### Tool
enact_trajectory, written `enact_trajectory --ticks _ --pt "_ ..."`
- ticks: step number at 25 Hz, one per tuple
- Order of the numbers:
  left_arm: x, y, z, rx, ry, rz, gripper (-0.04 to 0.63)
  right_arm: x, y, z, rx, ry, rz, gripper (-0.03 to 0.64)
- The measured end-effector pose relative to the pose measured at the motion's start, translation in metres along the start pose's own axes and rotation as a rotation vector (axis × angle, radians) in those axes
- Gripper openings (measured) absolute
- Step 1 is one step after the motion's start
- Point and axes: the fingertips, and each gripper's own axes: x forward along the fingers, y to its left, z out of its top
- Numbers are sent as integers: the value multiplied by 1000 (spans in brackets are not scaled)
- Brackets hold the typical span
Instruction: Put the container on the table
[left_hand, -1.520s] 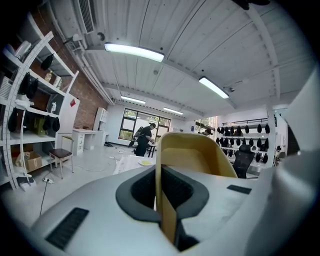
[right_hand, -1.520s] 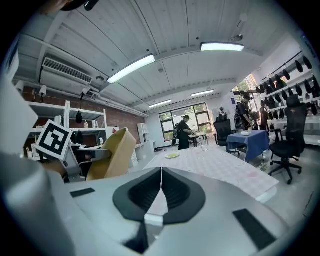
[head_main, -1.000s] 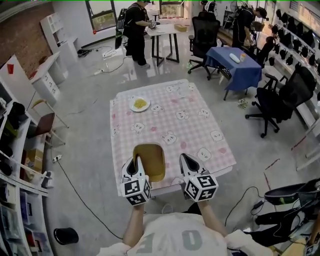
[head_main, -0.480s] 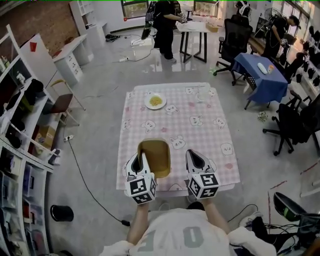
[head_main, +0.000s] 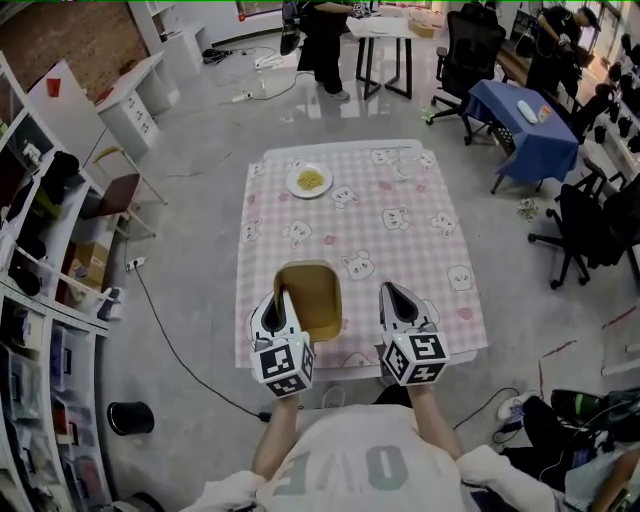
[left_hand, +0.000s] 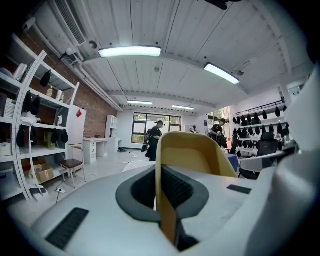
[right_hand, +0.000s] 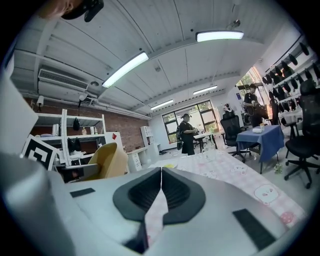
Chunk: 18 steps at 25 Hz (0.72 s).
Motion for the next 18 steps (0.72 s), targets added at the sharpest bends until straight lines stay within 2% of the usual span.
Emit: enact_trajectory --ticks 3,8,13,18 --pt "14 4 -3 -13 23 0 31 3 -2 -4 -2 14 -4 29" --pt "61 10 -22 -39 169 -35 31 1 -7 -13 1 63 -3 29" --pt "124 20 -76 -111 390 -82 31 -3 -18 -23 17 103 -13 29" --pt "158 24 -135 -76 597 -82 31 -12 -32 -31 30 134 -48 29"
